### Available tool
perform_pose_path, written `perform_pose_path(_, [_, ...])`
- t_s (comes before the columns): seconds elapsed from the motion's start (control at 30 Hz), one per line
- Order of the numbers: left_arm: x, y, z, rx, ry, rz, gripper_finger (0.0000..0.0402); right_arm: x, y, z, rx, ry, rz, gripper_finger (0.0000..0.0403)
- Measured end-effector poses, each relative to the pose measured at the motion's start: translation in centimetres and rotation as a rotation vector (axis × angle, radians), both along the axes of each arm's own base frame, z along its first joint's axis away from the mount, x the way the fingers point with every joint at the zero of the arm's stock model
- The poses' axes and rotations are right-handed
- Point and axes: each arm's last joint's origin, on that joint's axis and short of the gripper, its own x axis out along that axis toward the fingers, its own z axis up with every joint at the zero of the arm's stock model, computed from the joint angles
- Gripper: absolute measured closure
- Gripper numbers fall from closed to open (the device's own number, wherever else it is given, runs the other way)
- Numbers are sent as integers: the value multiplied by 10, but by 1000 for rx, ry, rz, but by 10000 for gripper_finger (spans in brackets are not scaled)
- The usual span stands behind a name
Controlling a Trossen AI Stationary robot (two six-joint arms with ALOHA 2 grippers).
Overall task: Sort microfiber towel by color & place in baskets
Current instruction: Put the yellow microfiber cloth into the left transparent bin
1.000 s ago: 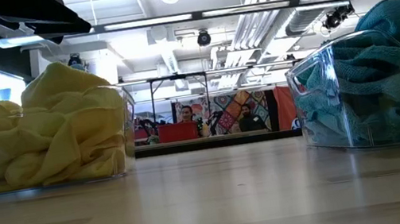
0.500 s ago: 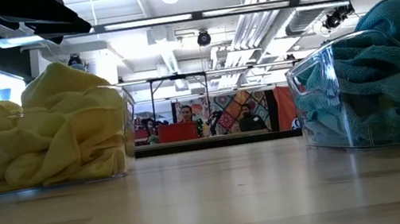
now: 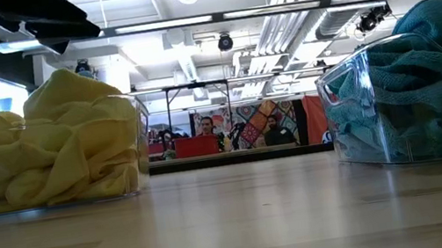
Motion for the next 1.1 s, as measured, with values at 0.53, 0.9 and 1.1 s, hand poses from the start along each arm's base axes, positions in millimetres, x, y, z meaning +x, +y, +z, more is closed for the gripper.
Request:
perform_pose_path(0.53, [8,-4,16,-26,-177,-11,204,86,-20,70,-284,-390,352,399])
perform_pose_path(0.9, [34,-16,22,-61,-403,-18,172,161,-92,126,-518,-444,586,401])
perform_pose_path(1.1, [49,-22,12,-31,-440,-8,172,177,-112,161,-623,-496,658,402])
